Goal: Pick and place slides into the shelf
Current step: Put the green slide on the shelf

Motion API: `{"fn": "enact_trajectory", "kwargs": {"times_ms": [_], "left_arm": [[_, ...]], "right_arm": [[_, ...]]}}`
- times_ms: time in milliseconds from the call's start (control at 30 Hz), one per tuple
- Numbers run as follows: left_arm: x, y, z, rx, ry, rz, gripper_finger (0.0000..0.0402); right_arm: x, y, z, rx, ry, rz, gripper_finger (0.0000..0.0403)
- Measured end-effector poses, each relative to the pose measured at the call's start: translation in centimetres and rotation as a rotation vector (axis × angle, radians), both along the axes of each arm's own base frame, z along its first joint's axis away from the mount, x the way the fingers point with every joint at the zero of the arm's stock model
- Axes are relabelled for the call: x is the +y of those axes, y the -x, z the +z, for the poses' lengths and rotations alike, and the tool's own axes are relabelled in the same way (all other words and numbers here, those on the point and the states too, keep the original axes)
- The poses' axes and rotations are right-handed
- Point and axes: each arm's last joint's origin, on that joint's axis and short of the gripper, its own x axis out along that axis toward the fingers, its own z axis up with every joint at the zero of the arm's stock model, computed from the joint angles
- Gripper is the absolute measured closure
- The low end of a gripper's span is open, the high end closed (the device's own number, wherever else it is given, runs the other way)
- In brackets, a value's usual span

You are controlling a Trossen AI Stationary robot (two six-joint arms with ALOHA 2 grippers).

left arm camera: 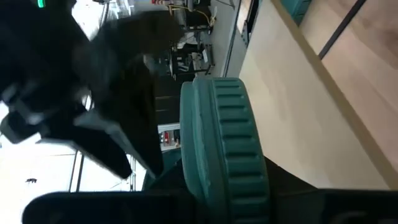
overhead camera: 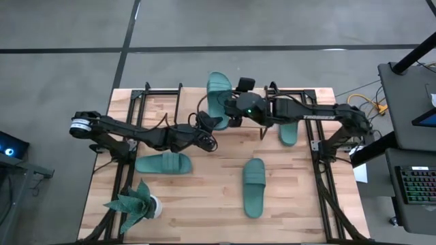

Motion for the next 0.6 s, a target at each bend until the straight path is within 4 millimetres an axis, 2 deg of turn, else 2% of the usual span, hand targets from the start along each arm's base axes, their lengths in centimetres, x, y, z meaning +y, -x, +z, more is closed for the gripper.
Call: {"fn": "enact_trajectory", "kwargs": {"times_ms": [267, 600], "left_arm": [[-0.2, 0.1, 0.1, -0.003, 0.001, -0.007, 0.0358], [-0.3, 0.1, 0.1, -0.004, 0.001, -0.003, 0.0358]], "right_arm": [[-2.1, -0.3, -0.3, 0.03, 0.017, -0.045, 0.0199], [-3.7, -0.2, -0.1, 0.024, 0.017, -0.028, 0.02]]}}
